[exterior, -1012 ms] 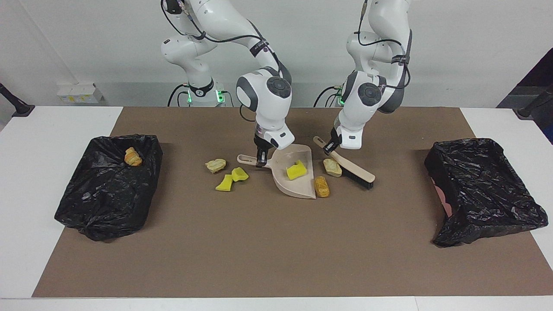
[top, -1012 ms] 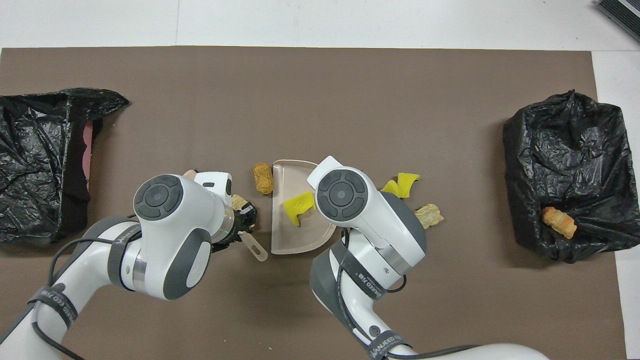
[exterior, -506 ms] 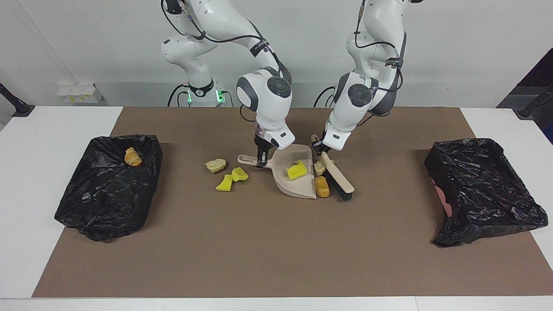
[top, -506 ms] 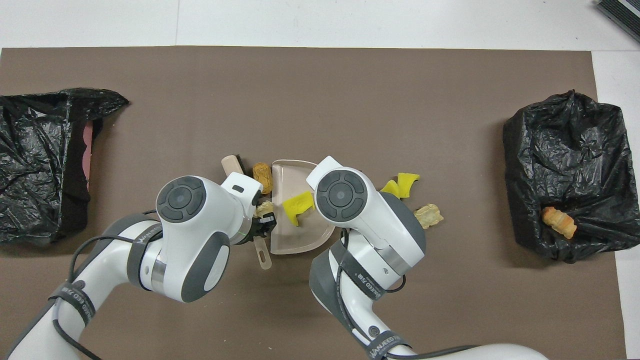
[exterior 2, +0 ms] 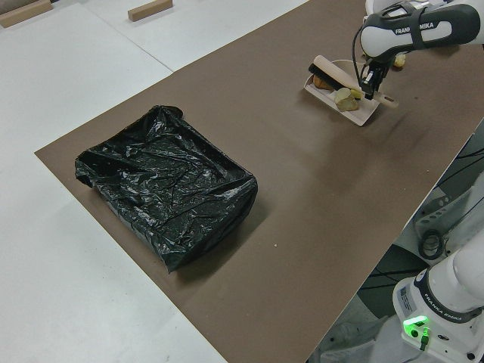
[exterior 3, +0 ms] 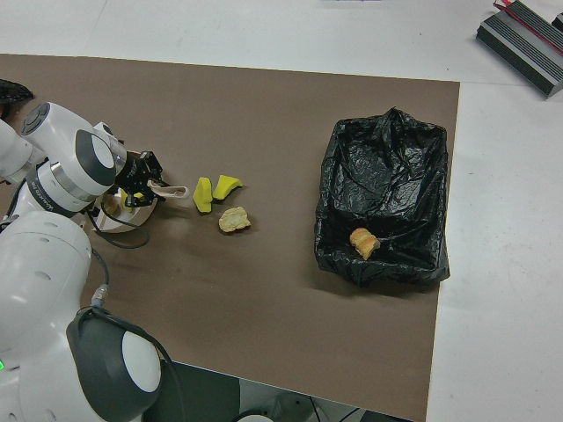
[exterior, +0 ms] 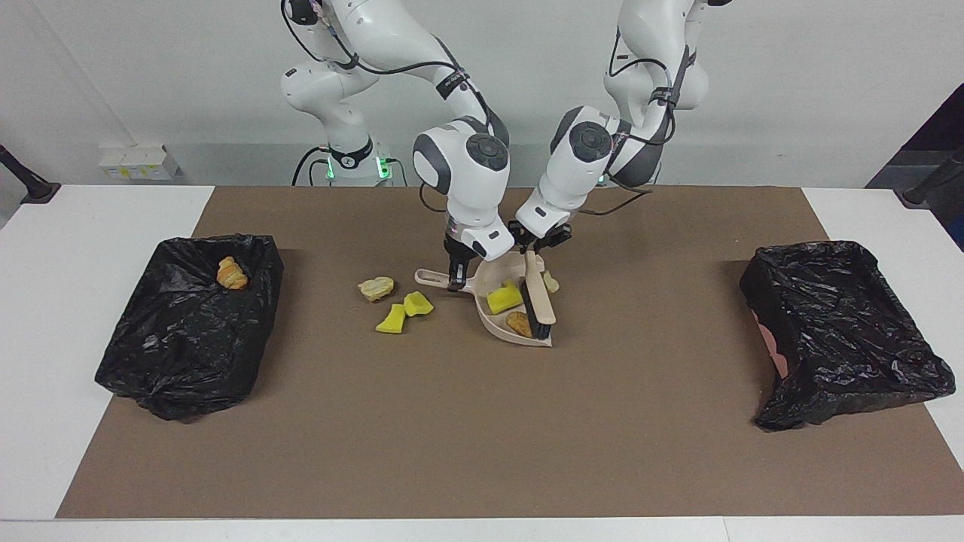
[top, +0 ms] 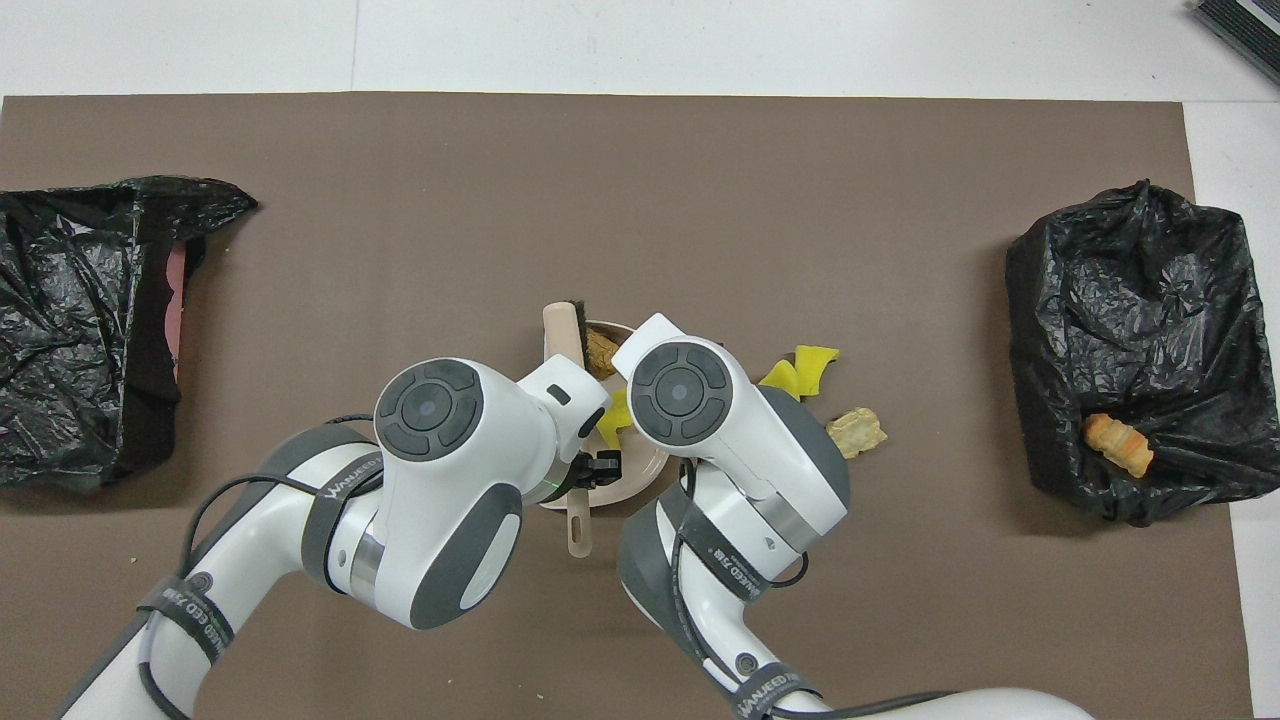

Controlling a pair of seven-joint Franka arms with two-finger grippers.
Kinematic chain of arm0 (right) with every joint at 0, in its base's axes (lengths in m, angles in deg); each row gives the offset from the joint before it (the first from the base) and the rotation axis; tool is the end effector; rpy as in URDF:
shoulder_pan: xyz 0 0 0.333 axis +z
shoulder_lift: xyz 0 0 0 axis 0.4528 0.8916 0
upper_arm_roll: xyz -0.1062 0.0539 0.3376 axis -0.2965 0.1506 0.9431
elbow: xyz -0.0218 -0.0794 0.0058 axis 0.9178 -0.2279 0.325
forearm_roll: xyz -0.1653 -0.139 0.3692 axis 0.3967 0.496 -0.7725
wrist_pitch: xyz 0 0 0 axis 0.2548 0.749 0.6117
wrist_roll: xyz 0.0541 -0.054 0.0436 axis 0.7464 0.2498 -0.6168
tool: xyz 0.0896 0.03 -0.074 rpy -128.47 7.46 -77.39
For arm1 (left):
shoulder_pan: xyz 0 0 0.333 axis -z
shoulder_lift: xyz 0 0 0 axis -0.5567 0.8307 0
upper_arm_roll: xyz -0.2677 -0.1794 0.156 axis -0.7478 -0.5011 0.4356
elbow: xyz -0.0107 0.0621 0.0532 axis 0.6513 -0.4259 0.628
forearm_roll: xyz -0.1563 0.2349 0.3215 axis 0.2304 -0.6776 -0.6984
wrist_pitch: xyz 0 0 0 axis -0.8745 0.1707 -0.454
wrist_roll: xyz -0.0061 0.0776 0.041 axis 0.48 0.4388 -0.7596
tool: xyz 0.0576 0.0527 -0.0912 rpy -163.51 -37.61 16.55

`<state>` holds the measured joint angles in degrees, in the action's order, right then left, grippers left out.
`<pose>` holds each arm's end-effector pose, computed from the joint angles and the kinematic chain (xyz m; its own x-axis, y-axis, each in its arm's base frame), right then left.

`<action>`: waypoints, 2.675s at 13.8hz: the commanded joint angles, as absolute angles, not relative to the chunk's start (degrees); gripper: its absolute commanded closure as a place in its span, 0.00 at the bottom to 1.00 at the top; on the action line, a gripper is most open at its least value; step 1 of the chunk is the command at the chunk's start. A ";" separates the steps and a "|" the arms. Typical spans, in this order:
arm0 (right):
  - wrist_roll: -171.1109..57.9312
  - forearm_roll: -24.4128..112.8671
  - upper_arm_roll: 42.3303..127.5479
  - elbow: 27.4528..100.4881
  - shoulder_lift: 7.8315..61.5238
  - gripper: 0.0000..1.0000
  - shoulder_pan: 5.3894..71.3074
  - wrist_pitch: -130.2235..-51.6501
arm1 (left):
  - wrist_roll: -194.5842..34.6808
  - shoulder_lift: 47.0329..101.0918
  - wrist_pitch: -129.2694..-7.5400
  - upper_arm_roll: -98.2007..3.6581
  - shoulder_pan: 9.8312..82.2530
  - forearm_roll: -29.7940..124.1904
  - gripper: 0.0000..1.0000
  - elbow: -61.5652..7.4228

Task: Sweep and dump trash in bin
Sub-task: 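Brush the bread chunk and rock into the dustpan with the left gripper, then carry the loaded dustpan with the right gripper to the nearer trash bag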

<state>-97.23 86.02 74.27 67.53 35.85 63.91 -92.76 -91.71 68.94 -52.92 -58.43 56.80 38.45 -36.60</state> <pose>0.5517 0.3534 0.3654 0.0362 0.9809 -0.1909 0.9982 -0.0264 0.0536 0.4663 -0.3700 0.4028 0.9890 -0.0306 -0.1448 0.0011 -0.9768 0.2140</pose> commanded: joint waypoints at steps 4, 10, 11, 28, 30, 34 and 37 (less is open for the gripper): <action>-95.79 86.07 74.49 66.92 36.04 1.00 63.31 -93.13 | -90.61 67.00 -45.45 -57.25 52.82 41.75 1.00 -32.05; -96.40 85.63 74.49 66.13 34.11 1.00 60.42 -92.43 | -89.91 63.83 -38.39 -56.20 48.59 36.32 1.00 -35.37; -97.27 84.50 74.49 65.95 33.58 1.00 59.63 -91.91 | -89.91 63.74 -38.30 -56.20 48.59 33.95 1.00 -36.60; -126.36 75.70 73.78 55.67 29.01 1.00 28.96 -80.83 | -99.74 56.19 -31.53 -63.92 54.04 31.79 1.00 -45.04; -131.88 76.40 73.61 55.23 28.83 1.00 23.79 -81.00 | -100.37 51.55 -32.41 -67.34 54.74 35.06 1.00 -50.21; -142.17 77.10 73.52 54.27 29.18 1.00 13.58 -81.97 | -106.84 50.02 -39.50 -77.09 55.53 40.87 1.00 -55.06; -144.21 82.43 73.52 53.82 29.18 1.00 9.18 -82.06 | -110.04 50.03 -44.19 -81.33 55.88 42.79 1.00 -57.35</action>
<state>-142.99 79.29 72.73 54.59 29.28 10.90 -82.15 -109.17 51.96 -41.62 -81.17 55.21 40.63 -54.79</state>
